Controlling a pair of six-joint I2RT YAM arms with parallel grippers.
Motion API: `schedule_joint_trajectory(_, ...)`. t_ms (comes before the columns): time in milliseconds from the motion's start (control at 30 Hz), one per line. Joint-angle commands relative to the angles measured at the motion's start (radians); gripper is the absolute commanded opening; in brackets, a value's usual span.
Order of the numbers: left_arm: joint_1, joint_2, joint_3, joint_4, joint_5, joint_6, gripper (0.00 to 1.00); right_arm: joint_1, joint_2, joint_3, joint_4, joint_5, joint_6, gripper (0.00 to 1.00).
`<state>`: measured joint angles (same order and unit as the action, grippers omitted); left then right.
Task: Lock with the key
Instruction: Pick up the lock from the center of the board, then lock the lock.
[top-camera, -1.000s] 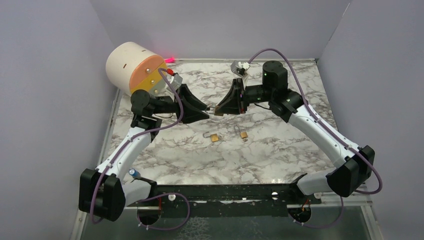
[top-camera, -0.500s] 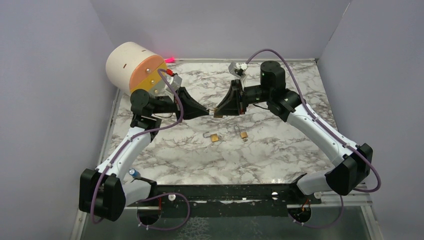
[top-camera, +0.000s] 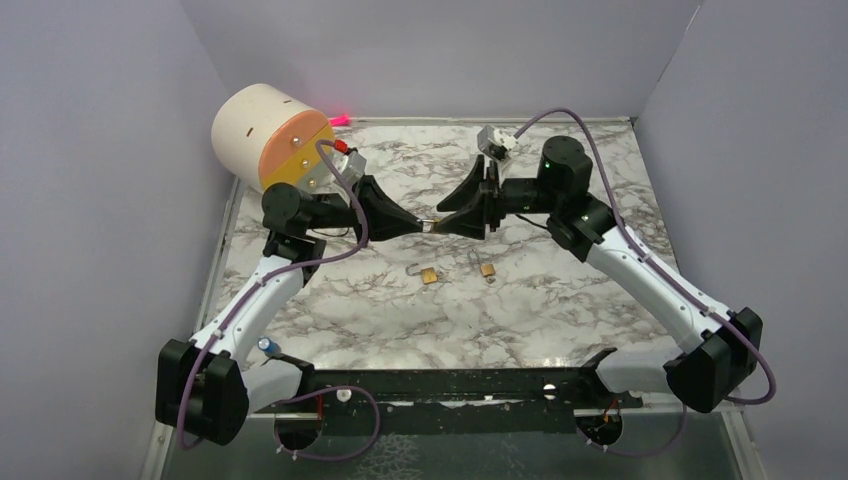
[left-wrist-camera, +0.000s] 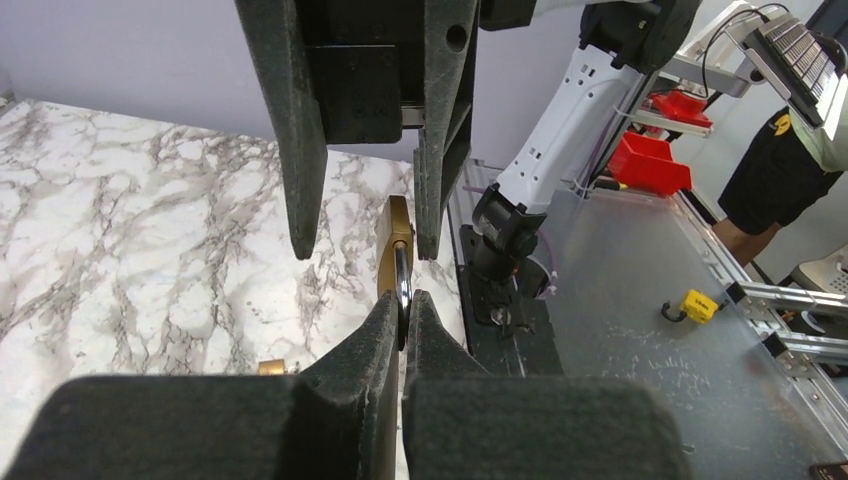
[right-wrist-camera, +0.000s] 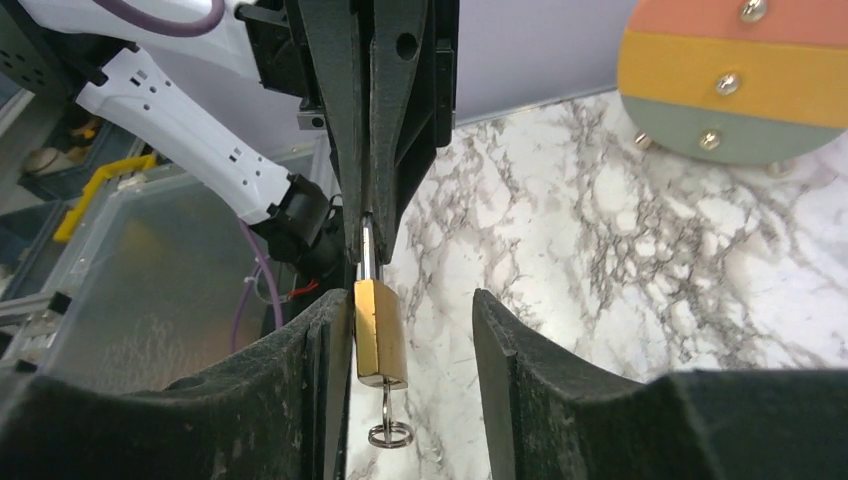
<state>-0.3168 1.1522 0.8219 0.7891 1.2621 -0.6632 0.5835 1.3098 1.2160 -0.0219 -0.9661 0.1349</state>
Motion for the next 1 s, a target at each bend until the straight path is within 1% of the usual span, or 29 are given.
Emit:
schedule_joint_trajectory(0, -0.005, -0.029, 0.026, 0.142, -0.064, -0.066, 0.0, -0.024, -0.06, -0.082, 0.231, 0.024, 0.048, 0.52)
schedule_joint_trajectory(200, -0.005, -0.022, 0.021, 0.255, -0.118, -0.134, 0.0, -0.054, -0.107, -0.213, 0.474, 0.006, 0.155, 0.52)
schedule_joint_trajectory(367, -0.005, -0.004, 0.003, 0.365, -0.139, -0.215, 0.0, -0.056, -0.115, -0.238, 0.521, 0.002, 0.169, 0.52)
schedule_joint_trajectory(567, -0.004, 0.032, -0.008, 0.492, -0.137, -0.308, 0.0, -0.055, -0.127, -0.283, 0.663, -0.003, 0.211, 0.52)
schedule_joint_trajectory(833, 0.001, 0.048, -0.013, 0.508, -0.141, -0.317, 0.0, -0.056, -0.139, -0.319, 0.812, -0.028, 0.236, 0.56)
schedule_joint_trajectory(967, 0.002, 0.052, -0.012, 0.509, -0.142, -0.316, 0.0, -0.056, -0.123, -0.303, 0.806, -0.048, 0.24, 0.57)
